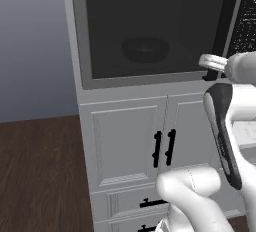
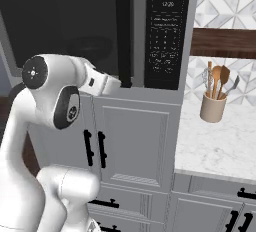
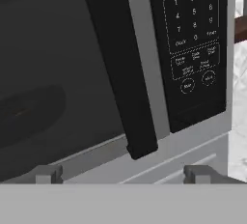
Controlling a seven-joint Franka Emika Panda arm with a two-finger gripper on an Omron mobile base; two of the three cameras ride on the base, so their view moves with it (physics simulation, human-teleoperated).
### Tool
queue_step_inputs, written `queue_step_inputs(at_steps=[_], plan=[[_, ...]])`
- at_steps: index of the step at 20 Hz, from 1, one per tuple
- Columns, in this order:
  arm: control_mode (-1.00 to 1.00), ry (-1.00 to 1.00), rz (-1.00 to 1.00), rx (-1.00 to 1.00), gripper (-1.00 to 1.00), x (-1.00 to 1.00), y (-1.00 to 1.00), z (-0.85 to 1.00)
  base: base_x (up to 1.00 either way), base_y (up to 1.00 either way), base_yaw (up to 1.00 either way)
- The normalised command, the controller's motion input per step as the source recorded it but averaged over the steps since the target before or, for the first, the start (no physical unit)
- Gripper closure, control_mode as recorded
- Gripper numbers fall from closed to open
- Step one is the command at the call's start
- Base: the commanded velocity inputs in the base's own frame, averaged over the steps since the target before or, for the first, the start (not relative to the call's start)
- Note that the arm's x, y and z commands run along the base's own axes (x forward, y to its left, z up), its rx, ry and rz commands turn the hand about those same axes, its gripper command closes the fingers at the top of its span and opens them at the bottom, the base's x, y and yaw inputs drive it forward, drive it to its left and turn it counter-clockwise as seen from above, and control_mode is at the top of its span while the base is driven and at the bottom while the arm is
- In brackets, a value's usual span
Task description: Open the microwave, place the bowl with waffle inside the microwave, then close the microwave door and turn it on.
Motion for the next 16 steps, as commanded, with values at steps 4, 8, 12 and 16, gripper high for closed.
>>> queue_step_inputs(at_steps=[4, 8, 12, 16], plan=[[-1.00, -0.35, 0.21, 0.00, -1.00, -0.32, -1.00, 0.01, 0.00, 0.00, 0.00], [-1.00, -0.13, 0.12, 0.01, -1.00, -0.04, -1.00, 0.02, 0.00, 0.00, 0.00], [-1.00, -0.10, 0.04, 0.02, -1.00, -0.01, -0.52, 0.00, 0.00, 0.00, 0.00], [-1.00, -0.03, 0.00, 0.00, -1.00, 0.05, -0.51, 0.05, 0.00, 0.00, 0.00]])
